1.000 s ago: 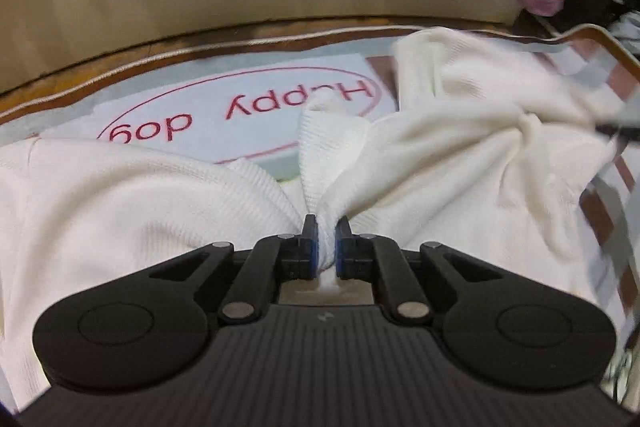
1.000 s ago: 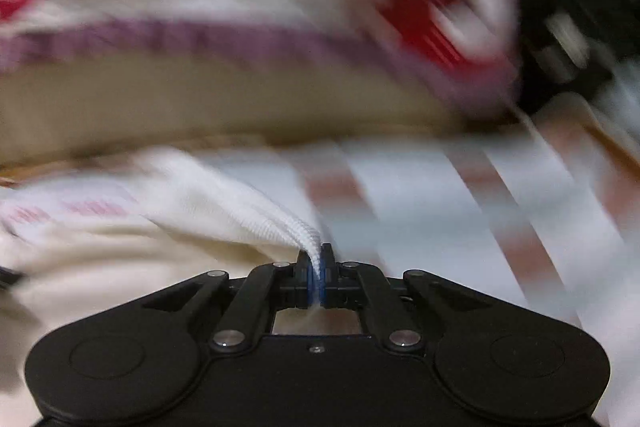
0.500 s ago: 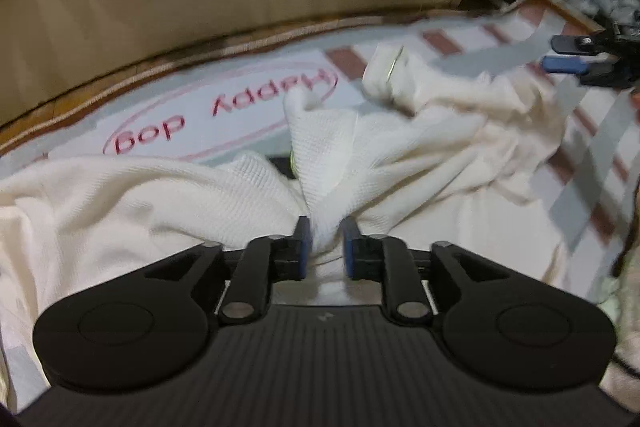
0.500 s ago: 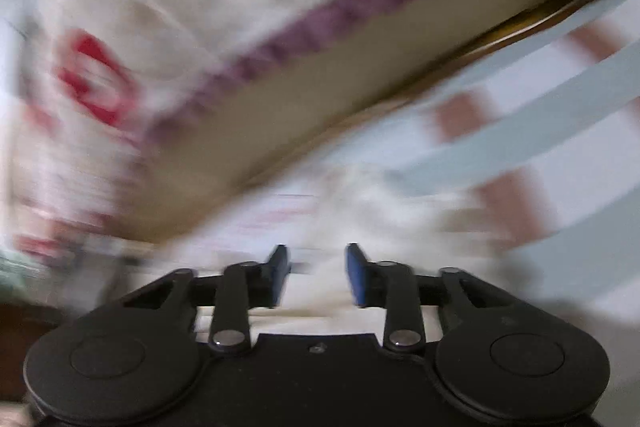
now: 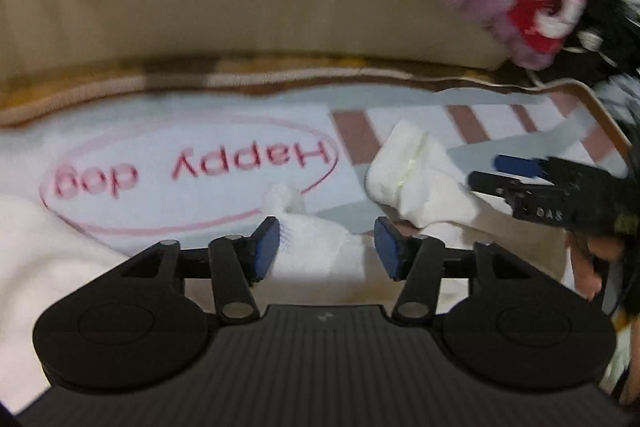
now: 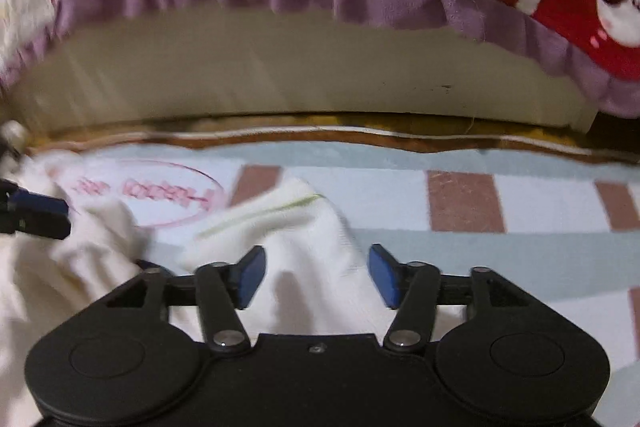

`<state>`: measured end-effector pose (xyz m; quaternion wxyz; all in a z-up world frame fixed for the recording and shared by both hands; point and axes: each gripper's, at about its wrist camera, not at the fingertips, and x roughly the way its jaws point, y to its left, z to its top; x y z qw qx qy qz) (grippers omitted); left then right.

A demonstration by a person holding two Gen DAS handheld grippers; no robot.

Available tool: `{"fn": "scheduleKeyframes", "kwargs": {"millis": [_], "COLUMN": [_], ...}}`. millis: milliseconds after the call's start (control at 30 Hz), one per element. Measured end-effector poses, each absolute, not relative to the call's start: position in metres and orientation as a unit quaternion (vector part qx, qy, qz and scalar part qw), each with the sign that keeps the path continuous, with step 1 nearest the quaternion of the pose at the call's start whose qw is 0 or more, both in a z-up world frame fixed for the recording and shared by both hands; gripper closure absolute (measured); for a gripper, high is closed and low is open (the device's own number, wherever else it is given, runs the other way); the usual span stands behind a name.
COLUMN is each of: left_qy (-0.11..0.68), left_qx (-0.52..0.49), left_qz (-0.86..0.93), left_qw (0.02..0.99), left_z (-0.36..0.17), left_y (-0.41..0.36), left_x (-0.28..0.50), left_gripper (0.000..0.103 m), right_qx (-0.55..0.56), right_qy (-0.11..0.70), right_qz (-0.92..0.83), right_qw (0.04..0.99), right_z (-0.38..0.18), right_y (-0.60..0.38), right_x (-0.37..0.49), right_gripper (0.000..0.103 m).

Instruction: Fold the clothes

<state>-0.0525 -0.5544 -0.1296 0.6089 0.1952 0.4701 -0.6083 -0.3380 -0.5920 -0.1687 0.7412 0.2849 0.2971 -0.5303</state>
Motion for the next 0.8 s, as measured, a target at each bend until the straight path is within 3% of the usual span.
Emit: {"fn": "scheduleKeyframes", "kwargs": {"millis": [100, 233, 267, 300, 333, 400, 500, 533, 567, 600, 633, 800], "left_qy": [0.485, 0.458, 0.443, 0.429, 0.414, 0.386, 0.342, 0.327, 0.312, 0.303, 0.294, 0.267], "left_qx": [0.22, 0.272, 0.282, 0.284, 0.286, 0.289, 0.292, 0.293, 0.295, 0.285, 0.274, 0.238], "left_qz": [-0.594, -0.598, -0.603, -0.608, -0.612, -0.62, -0.631, -0.634, -0.638, -0.636, -0.633, -0.621], "left_qw": [0.603, 0.599, 0.6, 0.605, 0.61, 0.619, 0.632, 0.636, 0.64, 0.65, 0.661, 0.698], "left_z": [-0.156, -0.172, -0.173, -0.167, -0.16, -0.148, -0.129, -0.123, -0.117, -0.108, -0.1, -0.078], "left_y": [-0.562, -0.561, -0.559, -0.558, -0.557, -0.554, -0.55, -0.548, -0.547, -0.545, -0.544, -0.552], "left_x": [-0.063, -0.084, -0.089, -0.091, -0.093, -0.097, -0.103, -0.105, -0.107, -0.104, -0.101, -0.076], "left_gripper": [0.035, 0.036, 0.044, 0.077, 0.09, 0.096, 0.097, 0.097, 0.097, 0.097, 0.097, 0.097], "right_qx": [0.311, 0.347, 0.348, 0.353, 0.359, 0.371, 0.341, 0.328, 0.313, 0.3, 0.302, 0.279], "right_qy": [0.297, 0.306, 0.303, 0.3, 0.299, 0.297, 0.318, 0.323, 0.323, 0.323, 0.308, 0.181], "right_qz": [-0.566, -0.557, -0.553, -0.547, -0.534, -0.507, -0.496, -0.497, -0.498, -0.5, -0.512, -0.599], "right_qw": [0.703, 0.69, 0.694, 0.698, 0.705, 0.719, 0.733, 0.736, 0.741, 0.746, 0.743, 0.728], "right_z": [-0.186, -0.205, -0.205, -0.205, -0.204, -0.204, -0.206, -0.207, -0.207, -0.207, -0.201, -0.146], "right_y": [-0.605, -0.614, -0.614, -0.613, -0.613, -0.612, -0.607, -0.606, -0.604, -0.602, -0.602, -0.591], "right_x": [-0.35, -0.366, -0.367, -0.366, -0.364, -0.36, -0.347, -0.344, -0.344, -0.343, -0.348, -0.387], "right_gripper": [0.037, 0.036, 0.035, 0.035, 0.035, 0.031, 0.029, 0.032, 0.047, 0.08, 0.095, 0.094]}}
